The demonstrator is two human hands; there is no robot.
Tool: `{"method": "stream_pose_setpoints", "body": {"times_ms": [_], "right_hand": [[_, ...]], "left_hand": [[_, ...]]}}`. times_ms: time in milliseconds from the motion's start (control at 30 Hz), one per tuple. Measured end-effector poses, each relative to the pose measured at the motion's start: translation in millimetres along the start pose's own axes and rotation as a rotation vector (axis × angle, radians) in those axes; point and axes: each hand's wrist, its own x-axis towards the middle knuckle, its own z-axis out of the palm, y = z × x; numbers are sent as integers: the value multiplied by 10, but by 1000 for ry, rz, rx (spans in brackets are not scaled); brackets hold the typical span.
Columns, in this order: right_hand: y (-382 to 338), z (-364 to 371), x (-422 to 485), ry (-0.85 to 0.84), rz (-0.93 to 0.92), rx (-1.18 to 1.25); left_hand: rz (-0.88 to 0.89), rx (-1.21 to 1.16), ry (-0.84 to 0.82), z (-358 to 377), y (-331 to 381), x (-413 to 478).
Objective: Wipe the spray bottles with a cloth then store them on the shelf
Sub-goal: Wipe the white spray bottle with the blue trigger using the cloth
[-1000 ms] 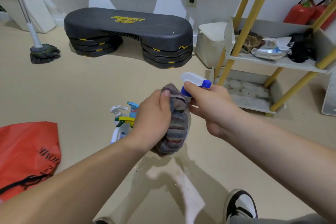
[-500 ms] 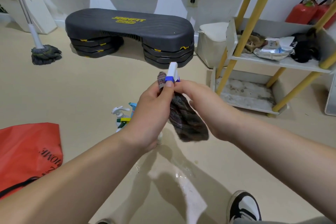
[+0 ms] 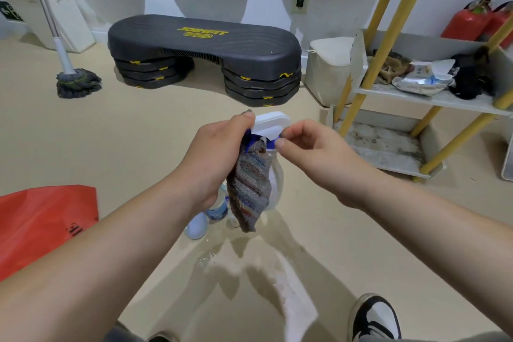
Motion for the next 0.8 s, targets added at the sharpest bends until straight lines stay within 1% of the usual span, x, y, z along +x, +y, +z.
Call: {"method": "stream_pose_setpoints", "body": {"times_ms": [133,200,300,367,433,467,500,600,733,800], "right_hand": [[4,-49,19,-68,-85,0],[-15,-64,31,-63,-109,-1],[-12,-55,38,-42,-106,58],[24,-64,44,-9,-83,77],[49,-60,33,22,-59,81],[62,-47,27,30,-56,79],[65,-29,20,35,-57,73],[73,-8,17,43,-35,87],[99,-69,34,40,8,79],[85,-90,13,15,33,89]], "left_hand": [[-67,-198,-120,-50,16,35],[-108,-302,-198,-58,30,36],[-125,-348,-274,-20,34,6],[-46,-212,-221,81,-7,-54],[72,44,-82,222,-104,-157],[109,135,-6,290,-181,-211],[116,184,28,353,-247,-256],[158,333,-12,443,-398,-298],[266,484,-86,301,-393,-222],[351,610,-51,177,-360,-148]]}}
